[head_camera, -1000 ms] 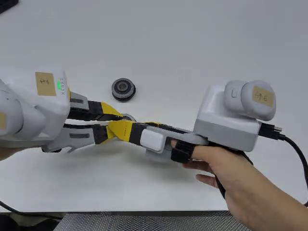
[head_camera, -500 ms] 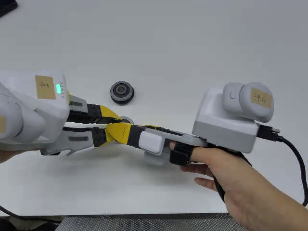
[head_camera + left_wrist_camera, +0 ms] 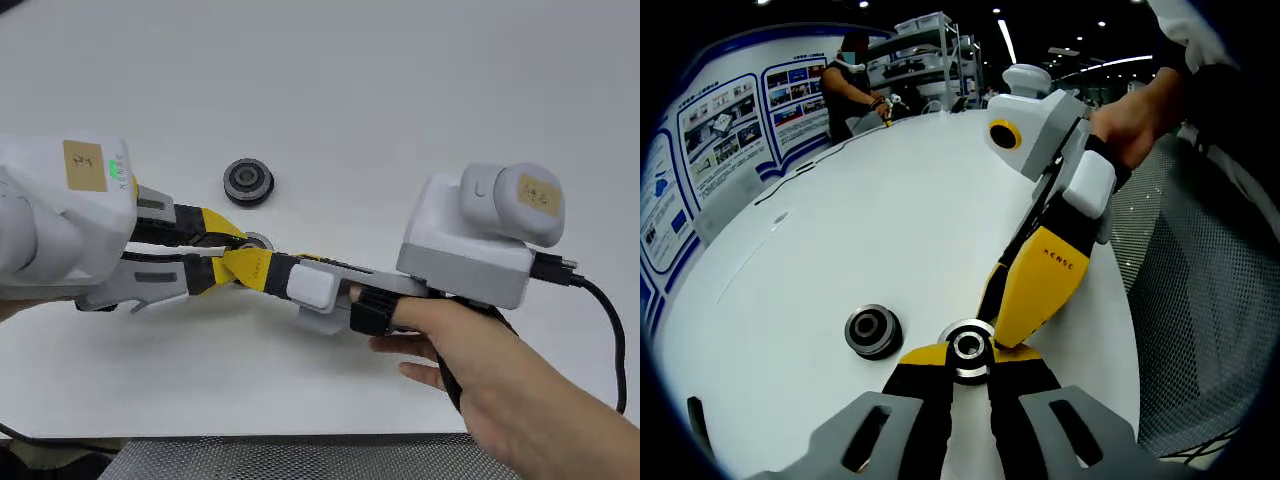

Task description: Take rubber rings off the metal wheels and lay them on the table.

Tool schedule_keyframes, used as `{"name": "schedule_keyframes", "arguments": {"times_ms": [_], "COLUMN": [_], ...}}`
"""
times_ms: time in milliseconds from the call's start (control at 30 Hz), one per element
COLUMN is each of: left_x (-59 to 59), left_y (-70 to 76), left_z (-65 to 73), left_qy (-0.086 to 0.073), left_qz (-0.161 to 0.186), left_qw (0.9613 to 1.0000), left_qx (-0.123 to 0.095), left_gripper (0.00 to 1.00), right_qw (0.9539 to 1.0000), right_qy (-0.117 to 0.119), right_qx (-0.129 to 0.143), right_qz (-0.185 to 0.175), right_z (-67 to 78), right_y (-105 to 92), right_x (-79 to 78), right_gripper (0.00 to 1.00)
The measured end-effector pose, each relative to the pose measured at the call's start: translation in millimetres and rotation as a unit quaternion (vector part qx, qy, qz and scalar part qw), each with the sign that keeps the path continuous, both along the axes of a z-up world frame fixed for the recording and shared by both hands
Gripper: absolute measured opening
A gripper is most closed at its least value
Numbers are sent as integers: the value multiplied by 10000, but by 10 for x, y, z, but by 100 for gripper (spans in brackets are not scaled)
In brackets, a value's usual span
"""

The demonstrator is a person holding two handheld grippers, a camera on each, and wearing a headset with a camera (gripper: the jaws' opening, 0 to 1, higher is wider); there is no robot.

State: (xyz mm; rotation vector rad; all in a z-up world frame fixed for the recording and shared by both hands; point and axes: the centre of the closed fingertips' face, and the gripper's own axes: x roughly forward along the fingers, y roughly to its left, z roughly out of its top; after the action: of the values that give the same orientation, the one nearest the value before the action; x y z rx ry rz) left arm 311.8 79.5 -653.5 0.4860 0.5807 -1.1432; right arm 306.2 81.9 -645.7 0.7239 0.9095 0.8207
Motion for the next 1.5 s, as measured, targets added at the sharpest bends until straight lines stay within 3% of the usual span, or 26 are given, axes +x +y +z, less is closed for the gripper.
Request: {"name": "schedule_keyframes", "arguments": {"times_ms": [133, 267, 367, 1167, 1500], "left_x": [0, 1, 0, -6, -6], "left_y": [1, 1, 2, 8, 2], "left_z": [0, 1, 2, 4, 3], "left_qy": [7, 9, 14, 22, 23], "left_qz": [14, 19, 26, 39, 34], "left_qw": [10000, 10000, 10000, 10000, 10000], "left_qx": [-28, -41, -54, -67, -46], "left_gripper": [12, 12, 13, 12, 12], "right_qw": [9997, 9995, 9996, 9999, 9999], "right_qy": [156, 130, 88, -124, -101], "right_qx": [162, 260, 227, -9, -50], "right_qz": [-92, -138, -123, -91, -64], "right_z": [3, 46, 63, 38, 11], "right_y": [-29, -61, -70, -7, -2], "right_x": [10, 19, 22, 3, 3], "right_gripper": [42, 36, 34, 43, 45]}}
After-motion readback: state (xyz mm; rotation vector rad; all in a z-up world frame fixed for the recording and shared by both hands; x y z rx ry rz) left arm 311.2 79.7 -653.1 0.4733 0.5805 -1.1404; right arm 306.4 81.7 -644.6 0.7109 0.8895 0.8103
